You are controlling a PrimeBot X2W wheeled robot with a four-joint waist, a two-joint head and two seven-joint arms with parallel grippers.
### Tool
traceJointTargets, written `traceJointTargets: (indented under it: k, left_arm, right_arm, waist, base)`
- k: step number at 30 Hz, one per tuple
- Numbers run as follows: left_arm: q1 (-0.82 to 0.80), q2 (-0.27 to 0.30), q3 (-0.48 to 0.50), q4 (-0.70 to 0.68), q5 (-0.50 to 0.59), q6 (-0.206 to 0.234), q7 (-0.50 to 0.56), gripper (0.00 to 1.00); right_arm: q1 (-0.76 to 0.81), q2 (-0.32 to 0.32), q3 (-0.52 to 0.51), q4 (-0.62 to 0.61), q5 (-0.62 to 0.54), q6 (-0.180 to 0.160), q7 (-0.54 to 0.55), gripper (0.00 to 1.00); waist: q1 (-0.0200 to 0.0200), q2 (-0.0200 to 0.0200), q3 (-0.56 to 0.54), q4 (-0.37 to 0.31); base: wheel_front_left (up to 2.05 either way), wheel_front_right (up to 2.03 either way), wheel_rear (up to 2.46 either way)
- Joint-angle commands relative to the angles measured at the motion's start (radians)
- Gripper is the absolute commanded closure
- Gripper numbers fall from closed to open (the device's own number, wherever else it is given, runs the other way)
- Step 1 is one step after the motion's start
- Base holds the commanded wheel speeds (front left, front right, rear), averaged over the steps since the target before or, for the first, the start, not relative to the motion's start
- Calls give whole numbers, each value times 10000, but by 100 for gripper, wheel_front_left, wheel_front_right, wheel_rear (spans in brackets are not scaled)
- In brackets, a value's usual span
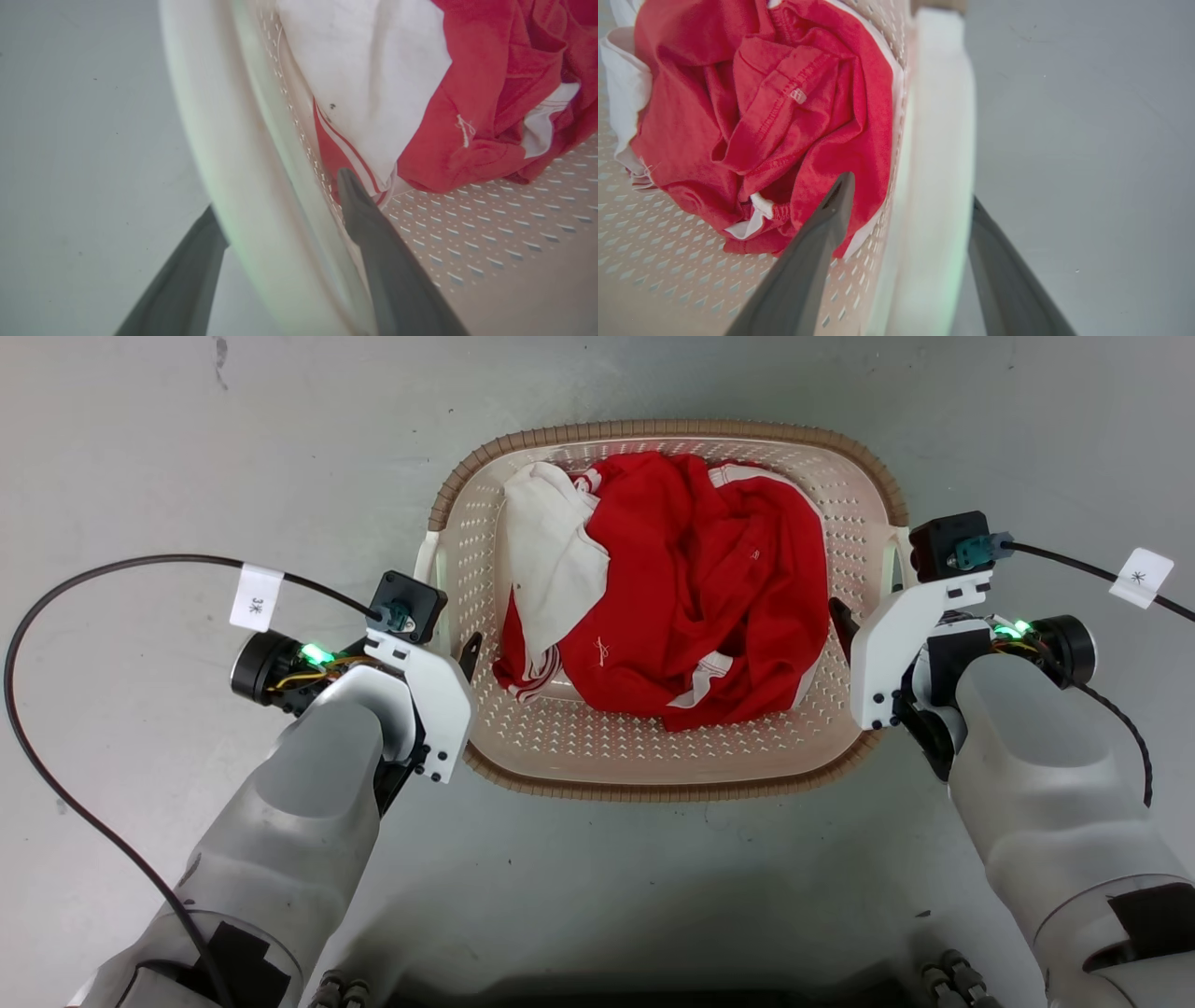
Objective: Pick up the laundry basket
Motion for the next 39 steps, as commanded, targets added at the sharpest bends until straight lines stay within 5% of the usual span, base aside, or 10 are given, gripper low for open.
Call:
traceJointTargets:
  k: [1,3,4,5,6,7,8,23,39]
  left_arm:
    - [-154,72,-90,-51,-133,20,52,0]
    - [-168,100,-317,-98,-329,20,69,0]
    - [-154,111,-420,-131,-442,20,100,14]
    - [-150,120,-530,-165,-558,20,128,62]
    - [-152,145,-650,-207,-654,20,121,100]
    - [-146,180,-757,-226,-753,21,115,100]
    - [-114,202,-869,-245,-878,23,162,100]
    - [296,544,-2771,-1034,-2838,15,1179,100]
    - [858,1934,-5727,-3697,-6131,-43,4146,100]
  right_arm:
    - [-175,-9,-32,44,-36,-3,-1,0]
    - [-183,-7,-66,65,-73,-3,18,0]
    - [-184,-7,-83,77,-92,-3,16,0]
    - [-179,-9,-106,89,-93,-3,22,0]
    - [-174,-9,-123,96,-89,-3,22,25]
    - [-168,-9,-136,103,-87,-3,19,75]
    - [-158,-9,-142,111,-87,-3,9,100]
    - [102,-48,176,185,-659,-1,650,100]
    - [957,-23,1959,225,258,13,4084,100]
  waist:
    - [-1,-1,25,16]
    - [-1,-1,52,34]
    - [-1,-1,58,43]
    - [-1,-1,62,56]
    - [-1,-1,62,68]
    - [-1,-1,60,79]
    - [-1,-1,52,90]
    - [-1,-1,-1016,147]
    - [-1,-1,-4740,165]
  base:
    - [0,0,0]
    - [0,0,0]
    - [0,0,0]
    - [0,0,0]
    - [0,0,0]
    - [0,0,0]
    - [0,0,0]
    - [0,0,0]
    - [0,0,0]
